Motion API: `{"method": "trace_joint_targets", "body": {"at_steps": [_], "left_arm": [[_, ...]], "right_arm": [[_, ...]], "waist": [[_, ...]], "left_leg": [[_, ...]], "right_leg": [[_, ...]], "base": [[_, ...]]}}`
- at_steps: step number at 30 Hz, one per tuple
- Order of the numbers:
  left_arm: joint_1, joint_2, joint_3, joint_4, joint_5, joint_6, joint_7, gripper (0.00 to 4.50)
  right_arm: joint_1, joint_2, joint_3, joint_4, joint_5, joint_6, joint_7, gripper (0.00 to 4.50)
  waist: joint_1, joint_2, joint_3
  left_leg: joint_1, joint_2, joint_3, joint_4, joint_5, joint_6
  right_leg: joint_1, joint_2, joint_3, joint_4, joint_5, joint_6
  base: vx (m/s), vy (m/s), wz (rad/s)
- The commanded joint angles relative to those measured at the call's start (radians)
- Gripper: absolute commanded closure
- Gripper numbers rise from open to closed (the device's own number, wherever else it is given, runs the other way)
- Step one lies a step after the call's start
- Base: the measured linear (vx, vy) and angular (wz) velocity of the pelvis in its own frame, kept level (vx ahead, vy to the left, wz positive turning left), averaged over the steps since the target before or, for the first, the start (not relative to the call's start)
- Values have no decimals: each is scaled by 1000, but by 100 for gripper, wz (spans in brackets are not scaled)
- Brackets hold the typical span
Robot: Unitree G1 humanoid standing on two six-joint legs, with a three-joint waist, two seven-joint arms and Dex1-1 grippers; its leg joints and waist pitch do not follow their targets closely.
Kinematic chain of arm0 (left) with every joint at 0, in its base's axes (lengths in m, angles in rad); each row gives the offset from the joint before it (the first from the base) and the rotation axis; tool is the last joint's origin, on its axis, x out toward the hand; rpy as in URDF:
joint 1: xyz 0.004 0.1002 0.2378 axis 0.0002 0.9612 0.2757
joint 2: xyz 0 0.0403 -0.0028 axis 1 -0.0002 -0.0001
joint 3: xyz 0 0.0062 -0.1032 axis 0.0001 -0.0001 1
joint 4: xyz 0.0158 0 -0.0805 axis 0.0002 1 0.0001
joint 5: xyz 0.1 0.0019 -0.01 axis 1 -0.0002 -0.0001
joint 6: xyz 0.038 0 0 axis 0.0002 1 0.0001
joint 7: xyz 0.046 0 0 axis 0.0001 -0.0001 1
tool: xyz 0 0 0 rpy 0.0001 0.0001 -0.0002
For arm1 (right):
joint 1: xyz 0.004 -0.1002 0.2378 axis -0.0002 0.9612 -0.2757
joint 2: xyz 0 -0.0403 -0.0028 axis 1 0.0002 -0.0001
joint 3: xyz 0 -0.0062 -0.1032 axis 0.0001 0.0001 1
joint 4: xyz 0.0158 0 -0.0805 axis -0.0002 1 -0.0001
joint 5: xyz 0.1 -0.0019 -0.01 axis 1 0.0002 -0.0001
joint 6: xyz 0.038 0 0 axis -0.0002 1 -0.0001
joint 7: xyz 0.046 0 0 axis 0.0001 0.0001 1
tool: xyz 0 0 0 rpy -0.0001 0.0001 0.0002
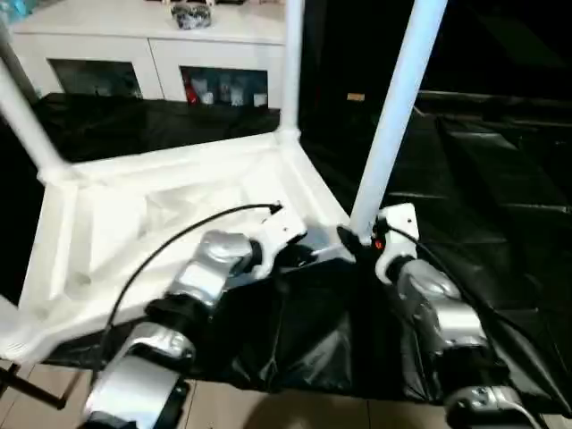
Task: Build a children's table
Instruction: Rotate leg to tighten
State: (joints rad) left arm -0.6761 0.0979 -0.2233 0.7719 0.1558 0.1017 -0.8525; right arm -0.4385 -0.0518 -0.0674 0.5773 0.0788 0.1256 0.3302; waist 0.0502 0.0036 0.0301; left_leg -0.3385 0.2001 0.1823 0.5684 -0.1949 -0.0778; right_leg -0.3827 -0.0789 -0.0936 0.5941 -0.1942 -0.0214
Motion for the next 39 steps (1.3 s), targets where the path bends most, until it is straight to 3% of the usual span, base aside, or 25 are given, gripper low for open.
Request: {"method": "trace_joint_targets", "body": {"at_steps": [1,4,5,8,17,22,26,32,39], "left_arm": [[-13,-121,-28,-35,-43,-36,18,450],[-1,-111,-28,-48,-48,-34,2,450],[8,-100,-27,-57,-48,-35,-6,450],[16,-86,-26,-66,-52,-36,-23,450],[46,21,-42,-91,-93,-65,-232,450],[43,62,-39,-90,-103,-78,-304,450],[48,102,-37,-107,-120,-72,-389,450],[46,139,-43,-118,-140,-66,-490,450],[46,145,-45,-121,-146,-63,-511,450]], "right_arm": [[-6,104,116,57,1,7,54,130],[-6,103,103,42,21,15,81,110],[-5,92,106,38,12,10,98,80],[-3,67,124,37,-10,-12,126,61],[48,-122,205,-85,20,-35,480,61],[75,-188,222,-148,53,-15,624,61],[101,-246,247,-201,82,-1,744,61],[133,-298,279,-260,104,55,869,61],[137,-311,288,-275,115,70,892,61]], "waist": [[2,-9,-43],[1,-8,-41],[-1,-8,-40],[-2,-9,-42],[2,-13,-44],[15,-10,-42],[20,-11,-43],[31,-11,-45],[39,-13,-46]], "left_leg": [[-7,31,-11,-61,-161,53],[-7,32,-11,-62,-173,61],[-7,33,-12,-64,-188,58],[-8,33,-12,-63,-186,58],[-15,31,-7,-53,-125,122],[-4,39,-6,-56,-150,109],[-12,40,-7,-55,-135,112],[-13,42,-7,-53,-116,113],[-12,41,-7,-53,-111,102]], "right_leg": [[43,-75,57,-80,-229,-183],[43,-74,57,-82,-244,-180],[42,-75,57,-85,-267,-173],[42,-75,58,-83,-261,-174],[51,-73,57,-72,-147,-207],[43,-73,58,-77,-206,-202],[48,-72,56,-68,-164,-212],[47,-74,55,-66,-159,-208],[48,-75,55,-65,-156,-209]], "base": [[0,0,0],[0,0,0],[0,0,0],[0,0,0],[0,0,0],[0,0,0],[0,0,0],[0,0,0],[0,0,0]]}}
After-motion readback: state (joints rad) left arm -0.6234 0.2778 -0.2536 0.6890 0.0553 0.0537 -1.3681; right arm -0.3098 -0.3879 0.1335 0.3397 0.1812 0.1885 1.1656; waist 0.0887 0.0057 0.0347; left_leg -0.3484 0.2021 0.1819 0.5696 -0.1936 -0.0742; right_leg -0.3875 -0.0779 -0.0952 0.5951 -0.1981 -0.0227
